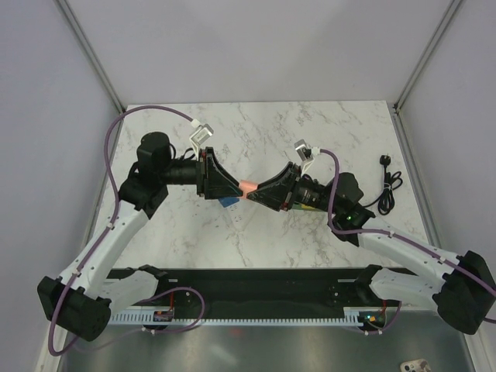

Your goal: Insert the plug

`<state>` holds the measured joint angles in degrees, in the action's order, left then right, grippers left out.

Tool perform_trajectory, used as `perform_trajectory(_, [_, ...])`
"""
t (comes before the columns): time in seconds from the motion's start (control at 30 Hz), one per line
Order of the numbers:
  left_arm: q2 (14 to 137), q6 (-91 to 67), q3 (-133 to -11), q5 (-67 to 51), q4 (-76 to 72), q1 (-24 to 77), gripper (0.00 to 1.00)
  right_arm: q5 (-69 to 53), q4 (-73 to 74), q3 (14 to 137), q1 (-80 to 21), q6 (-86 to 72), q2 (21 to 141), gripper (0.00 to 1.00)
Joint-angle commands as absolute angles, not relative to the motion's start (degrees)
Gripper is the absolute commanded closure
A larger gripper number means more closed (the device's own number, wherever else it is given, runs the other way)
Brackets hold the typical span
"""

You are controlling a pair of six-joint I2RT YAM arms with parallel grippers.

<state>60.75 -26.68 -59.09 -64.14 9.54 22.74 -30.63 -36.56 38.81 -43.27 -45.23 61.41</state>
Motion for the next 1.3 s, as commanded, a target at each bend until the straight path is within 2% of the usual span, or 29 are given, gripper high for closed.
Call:
perform_trajectory(0.0, [59.94, -30.41, -58.45, -66.53, 4.39, 23.55, 0.54, -31.29, -42.18, 38.32, -43.07, -47.11, 62.40, 1.00])
perform_trajectory(0.1, [60.55, -30.93, -57.92, -66.88, 3.69, 24.08, 0.65, -31.38, -43.76, 38.23, -43.07, -47.90, 63.28, 1.00])
perform_trajectory(0.2, [60.65, -32.08, -57.48, -67.41, 2.03, 24.61, 0.87, -31.55, -44.30, 38.15, -43.07, -48.34, 64.16, 1.00])
perform_trajectory(0.3, [59.86, -35.06, -56.52, -66.89, -1.65, 24.79, 0.98, -31.99, -43.95, 38.23, -43.07, -48.60, 64.95, 0.91])
perform_trajectory(0.33, [59.59, -37.24, -56.25, -66.36, -2.28, 24.70, 0.98, -31.99, -43.68, 38.23, -43.07, -48.86, 65.04, 0.77])
perform_trajectory(0.4, [58.71, -39.10, -55.90, -63.03, -2.46, 24.70, 0.98, -30.16, -41.41, 38.32, -42.98, -48.34, 64.43, 0.57])
perform_trajectory(0.43, [58.45, -40.07, -55.90, -60.49, -1.16, 24.78, 0.98, -29.28, -40.53, 38.32, -42.98, -47.99, 63.03, 0.38])
perform_trajectory(0.53, [56.17, -39.56, -56.42, -54.52, 6.98, 24.70, 0.98, -22.61, -33.33, 38.32, -42.89, -45.19, 59.25, 0.02])
perform_trajectory(0.7, [53.09, -37.71, -57.30, -39.40, 17.91, 24.70, 0.98, -7.75, -19.18, 38.75, -42.89, -42.45, 47.74, 0.02])
perform_trajectory(0.83, [52.47, -34.11, -57.04, -23.61, 27.05, 24.79, 0.98, -1.42, -8.28, 40.86, -42.80, -40.43, 44.13, 0.02])
perform_trajectory(0.93, [54.48, -35.15, -56.87, -16.12, 32.42, 24.87, 0.98, 1.49, -3.88, 42.10, -42.89, -38.85, 43.60, 0.02])
perform_trajectory(1.07, [58.35, -36.65, -58.97, -14.42, 37.08, 25.31, 0.98, 4.83, -1.41, 42.01, -42.89, -39.02, 42.54, 0.02])
perform_trajectory(1.17, [59.32, -37.70, -59.41, -6.53, 39.54, 28.73, 0.98, 6.50, -0.18, 41.92, -42.72, -39.20, 41.84, 0.02])
perform_trajectory(1.27, [59.24, -42.70, -57.58, -4.83, 39.46, 30.32, 0.98, 7.64, 1.58, 41.57, -42.72, -39.11, 41.40, 0.02])
